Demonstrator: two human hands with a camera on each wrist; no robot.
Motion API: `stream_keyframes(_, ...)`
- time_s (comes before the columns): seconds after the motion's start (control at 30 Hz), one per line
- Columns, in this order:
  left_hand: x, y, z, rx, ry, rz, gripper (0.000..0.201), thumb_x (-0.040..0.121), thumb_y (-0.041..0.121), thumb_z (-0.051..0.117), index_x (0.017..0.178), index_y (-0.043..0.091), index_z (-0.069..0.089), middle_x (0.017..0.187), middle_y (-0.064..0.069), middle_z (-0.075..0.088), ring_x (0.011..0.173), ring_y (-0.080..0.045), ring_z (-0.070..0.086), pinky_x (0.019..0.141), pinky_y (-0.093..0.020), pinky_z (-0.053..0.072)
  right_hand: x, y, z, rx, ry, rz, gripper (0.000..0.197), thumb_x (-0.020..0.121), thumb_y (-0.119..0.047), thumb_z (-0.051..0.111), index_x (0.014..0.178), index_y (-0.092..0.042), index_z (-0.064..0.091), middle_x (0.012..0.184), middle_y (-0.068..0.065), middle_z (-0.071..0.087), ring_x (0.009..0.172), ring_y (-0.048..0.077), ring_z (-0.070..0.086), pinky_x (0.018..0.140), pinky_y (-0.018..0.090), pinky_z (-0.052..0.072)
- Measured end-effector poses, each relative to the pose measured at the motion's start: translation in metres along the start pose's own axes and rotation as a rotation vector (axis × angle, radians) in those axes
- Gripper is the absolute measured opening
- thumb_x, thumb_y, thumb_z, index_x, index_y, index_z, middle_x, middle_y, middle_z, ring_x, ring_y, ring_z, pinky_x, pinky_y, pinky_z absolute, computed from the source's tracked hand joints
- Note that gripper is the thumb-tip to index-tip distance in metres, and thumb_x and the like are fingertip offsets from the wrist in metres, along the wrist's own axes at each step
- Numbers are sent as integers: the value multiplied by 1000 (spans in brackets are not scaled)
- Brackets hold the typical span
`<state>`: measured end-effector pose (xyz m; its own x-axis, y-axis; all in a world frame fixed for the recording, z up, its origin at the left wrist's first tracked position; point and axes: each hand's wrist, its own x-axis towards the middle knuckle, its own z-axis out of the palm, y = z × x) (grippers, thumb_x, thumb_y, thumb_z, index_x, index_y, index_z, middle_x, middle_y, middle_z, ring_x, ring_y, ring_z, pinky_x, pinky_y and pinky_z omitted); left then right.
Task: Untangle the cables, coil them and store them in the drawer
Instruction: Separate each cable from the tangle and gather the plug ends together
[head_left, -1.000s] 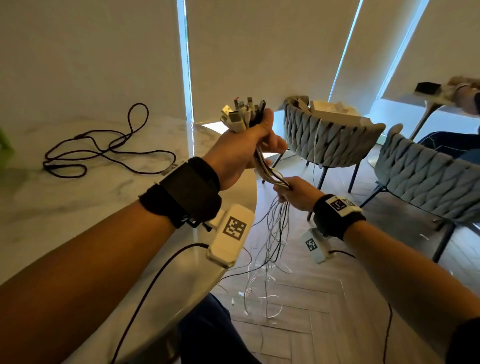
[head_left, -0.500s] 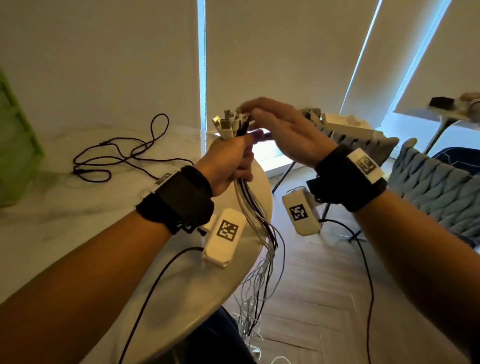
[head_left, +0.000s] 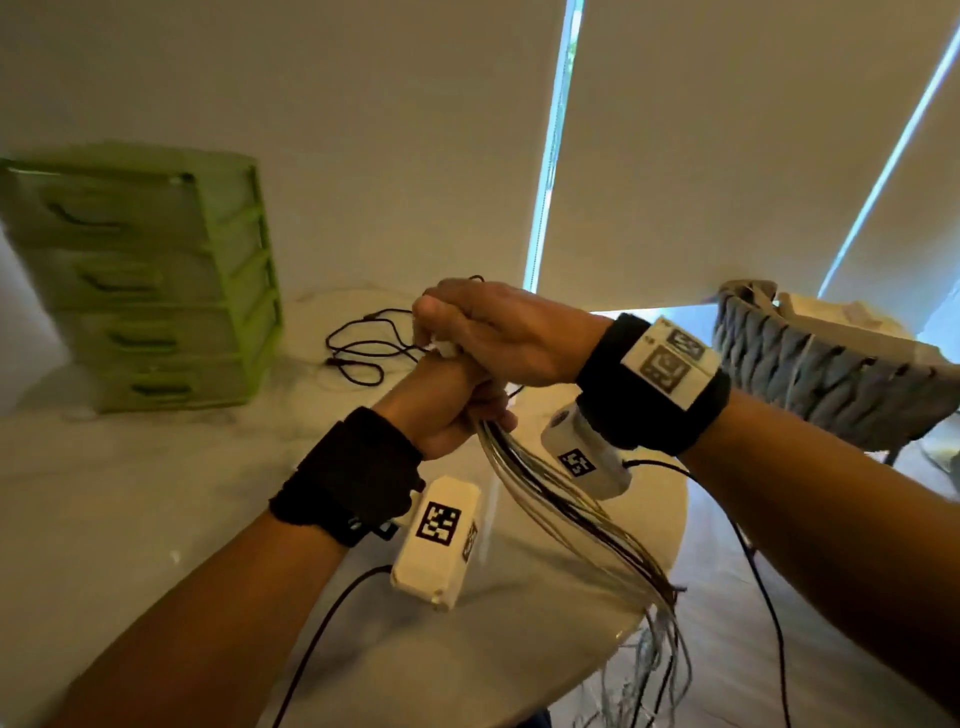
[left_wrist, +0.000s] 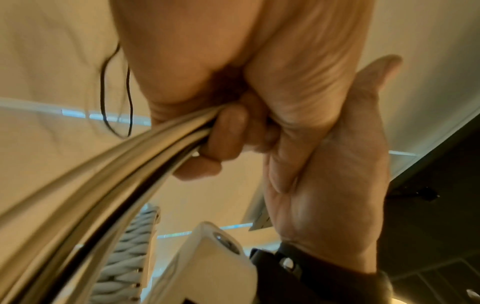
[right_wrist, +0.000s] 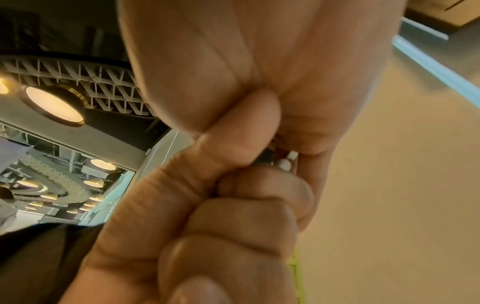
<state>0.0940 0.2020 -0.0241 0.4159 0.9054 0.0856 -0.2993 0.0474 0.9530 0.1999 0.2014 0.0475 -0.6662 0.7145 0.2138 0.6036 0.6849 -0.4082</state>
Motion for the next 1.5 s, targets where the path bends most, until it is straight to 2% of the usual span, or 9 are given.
stream_keyframes(0.2, -13, 3, -48, -8, 54, 28, 32, 101, 22, 36, 72, 17, 50, 55, -1, 19, 47, -13, 22, 50, -30, 40, 37, -16, 30, 21, 0, -143, 45, 100, -43, 26, 104, -15, 60, 101, -1, 55, 92, 13, 57, 84, 30, 50)
stream_keyframes(0.43, -5, 16, -99, -127, 209, -19, 50, 97, 19, 50, 47, 21, 44, 40, 7, 16, 32, -8, 16, 42, -23, 35, 81, 14, 42, 378, 73, 156, 50, 100, -52, 20, 124, -24, 54, 111, -8, 57, 111, 12, 54, 95, 32, 43)
stream_keyframes(0.53, -2, 19, -130, -205, 263, -17, 55, 92, 33, 55, 44, 23, 30, 37, 8, 15, 29, -8, 16, 41, -22, 35, 96, 62, 52, 34, 23, 409, 46, 99, -49, 40, 131, -19, 52, 129, 2, 55, 121, 20, 50, 99, 33, 39)
stream_keyframes(0.7, 3, 18, -161, -218, 359, 11, 58, 95, 36, 53, 44, 24, 26, 35, 8, 16, 29, -7, 17, 41, -21, 34, 104, 123, 68, -334, -374, 703, 60, 91, -52, 55, 141, -21, 43, 146, 1, 43, 137, 25, 37, 115, 43, 28)
stream_keyframes(0.83, 5, 16, -171, -224, 384, 16, 58, 95, 36, 53, 44, 24, 27, 34, 9, 17, 29, -7, 17, 42, -21, 34, 91, 111, 82, -402, -577, 522, 32, 93, -44, 50, 116, -24, 60, 114, -3, 61, 111, 22, 57, 100, 39, 44)
stream_keyframes(1.07, 6, 14, -172, -205, 420, 19, 56, 94, 35, 55, 47, 23, 26, 35, 8, 18, 30, -8, 18, 44, -24, 34, 65, 67, 58, -198, -837, 328, 33, 96, -34, 51, 128, -26, 57, 116, -9, 61, 106, 12, 57, 97, 32, 45)
stream_keyframes(1.23, 4, 16, -172, -212, 420, 9, 54, 94, 35, 55, 51, 22, 25, 35, 8, 18, 31, -8, 18, 44, -24, 36, 105, 84, 49, -412, -235, 274, 40, 95, -34, 55, 134, -25, 52, 132, -1, 53, 119, 18, 51, 104, 33, 40)
stream_keyframes(1.4, 0, 22, -178, -236, 471, 11, 55, 95, 36, 54, 50, 22, 24, 36, 7, 16, 30, -8, 17, 41, -22, 35, 137, 103, 78, -337, -458, 467, 79, 81, -69, 54, 148, -36, 28, 152, -2, 36, 138, 23, 36, 115, 42, 28)
stream_keyframes(1.5, -2, 25, -183, -263, 518, 16, 54, 96, 40, 52, 54, 21, 24, 36, 8, 17, 30, -7, 17, 40, -21, 34, 145, 98, 90, -379, -535, 417, 72, 81, -50, 68, 144, -31, 39, 143, 0, 46, 127, 21, 46, 109, 40, 37)
